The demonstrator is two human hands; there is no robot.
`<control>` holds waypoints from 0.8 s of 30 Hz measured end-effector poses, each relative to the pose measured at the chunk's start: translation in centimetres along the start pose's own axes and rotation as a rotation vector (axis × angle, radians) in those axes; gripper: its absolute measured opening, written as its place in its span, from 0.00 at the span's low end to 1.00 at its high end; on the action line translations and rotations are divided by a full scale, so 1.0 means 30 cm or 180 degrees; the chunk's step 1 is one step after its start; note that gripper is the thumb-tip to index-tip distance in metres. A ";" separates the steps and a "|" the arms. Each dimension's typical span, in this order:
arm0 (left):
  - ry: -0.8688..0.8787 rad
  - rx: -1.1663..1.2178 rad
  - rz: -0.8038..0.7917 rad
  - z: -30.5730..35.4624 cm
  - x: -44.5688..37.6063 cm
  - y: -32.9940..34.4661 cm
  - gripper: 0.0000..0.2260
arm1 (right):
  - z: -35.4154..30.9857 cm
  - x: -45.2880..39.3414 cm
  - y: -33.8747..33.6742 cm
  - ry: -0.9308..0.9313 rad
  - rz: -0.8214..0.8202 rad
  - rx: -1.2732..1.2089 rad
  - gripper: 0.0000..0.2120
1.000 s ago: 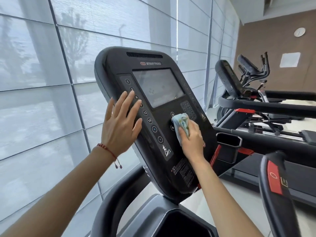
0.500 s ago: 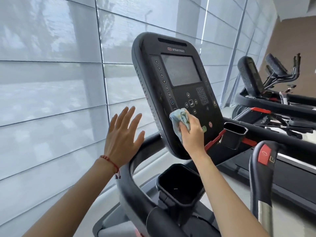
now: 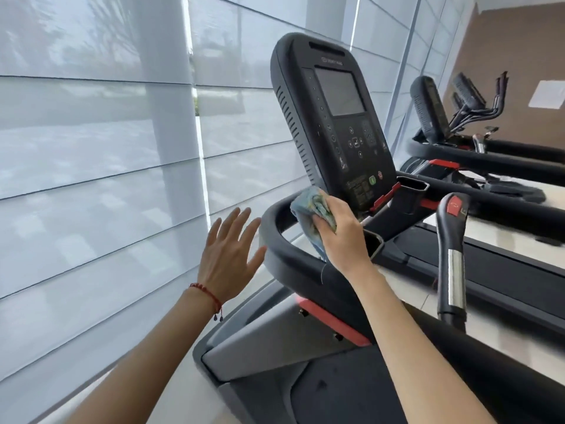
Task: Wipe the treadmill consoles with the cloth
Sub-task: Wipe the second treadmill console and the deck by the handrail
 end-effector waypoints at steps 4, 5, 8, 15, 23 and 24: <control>0.0083 0.0213 -0.0092 0.025 0.144 0.016 0.24 | -0.097 0.199 0.044 0.0176 -0.0026 -0.0161 0.21; 0.0110 0.0251 -0.0105 0.036 0.179 0.023 0.24 | -0.113 0.249 0.052 0.0213 -0.0017 -0.0197 0.21; 0.0206 0.0346 -0.0162 0.071 0.282 0.044 0.24 | -0.135 0.400 0.076 0.0358 0.0041 -0.0291 0.21; 0.0425 0.0538 -0.0481 0.258 0.515 0.119 0.25 | -0.058 0.798 0.063 0.1024 0.0163 -0.0181 0.20; 0.0895 0.0809 -0.1057 0.691 0.785 0.248 0.23 | 0.032 1.373 -0.084 0.2021 0.0289 0.0191 0.21; 0.0987 0.0810 -0.1139 0.750 0.814 0.263 0.23 | 0.037 1.444 -0.109 0.2125 0.0321 0.0223 0.21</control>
Point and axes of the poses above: each hand's wrist, its own x-axis away from the middle knuckle, its own y-axis out of the palm, z = x × y, the point moved 2 cm from there along -x, towards the middle knuckle, and after that the axes turned 14 degrees about -z, right-handed, at the moved point
